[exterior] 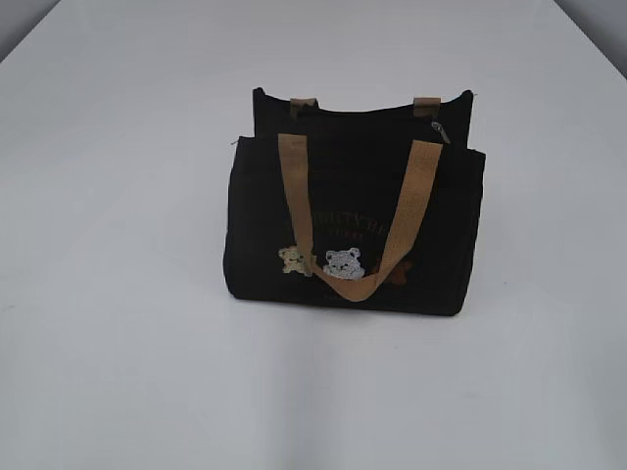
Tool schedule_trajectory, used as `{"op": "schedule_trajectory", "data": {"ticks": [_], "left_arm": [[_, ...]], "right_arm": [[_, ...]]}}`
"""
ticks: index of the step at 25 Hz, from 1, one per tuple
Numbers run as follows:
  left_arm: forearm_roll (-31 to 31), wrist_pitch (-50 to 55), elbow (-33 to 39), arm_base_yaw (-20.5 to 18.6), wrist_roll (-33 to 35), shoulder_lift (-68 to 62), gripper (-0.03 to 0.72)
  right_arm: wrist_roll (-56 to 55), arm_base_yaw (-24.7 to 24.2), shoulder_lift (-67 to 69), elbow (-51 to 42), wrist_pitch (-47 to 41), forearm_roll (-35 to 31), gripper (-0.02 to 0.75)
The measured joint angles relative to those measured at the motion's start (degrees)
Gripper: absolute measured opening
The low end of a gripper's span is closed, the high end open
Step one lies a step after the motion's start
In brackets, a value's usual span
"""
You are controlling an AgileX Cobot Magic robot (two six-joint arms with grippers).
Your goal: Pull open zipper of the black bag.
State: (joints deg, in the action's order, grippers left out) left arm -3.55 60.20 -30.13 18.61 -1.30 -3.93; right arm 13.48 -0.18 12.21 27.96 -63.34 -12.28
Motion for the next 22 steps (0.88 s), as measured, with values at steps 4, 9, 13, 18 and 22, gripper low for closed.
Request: {"op": "schedule_trajectory", "data": {"ticks": [4, 9, 13, 18, 22], "left_arm": [[0.9, 0.2, 0.0, 0.0, 1.6, 4.2, 0.309], [2.5, 0.3, 0.2, -0.1, 3.6, 4.5, 0.309], [3.2, 0.3, 0.2, -0.1, 4.4, 4.5, 0.309], [3.1, 0.3, 0.2, -0.1, 4.6, 4.5, 0.309], [3.0, 0.3, 0.2, -0.1, 4.6, 4.5, 0.309]], "right_arm": [[1.0, 0.0, -9.7, 0.0, 0.0, -0.1, 0.246], [2.1, 0.0, -12.6, -0.1, -0.1, -0.3, 0.234], [2.4, 0.0, -12.6, -0.1, -0.1, -0.4, 0.234], [2.5, 0.0, -12.6, -0.1, -0.1, -0.5, 0.233], [2.5, 0.0, -12.6, -0.1, -0.1, -0.5, 0.233]]}}
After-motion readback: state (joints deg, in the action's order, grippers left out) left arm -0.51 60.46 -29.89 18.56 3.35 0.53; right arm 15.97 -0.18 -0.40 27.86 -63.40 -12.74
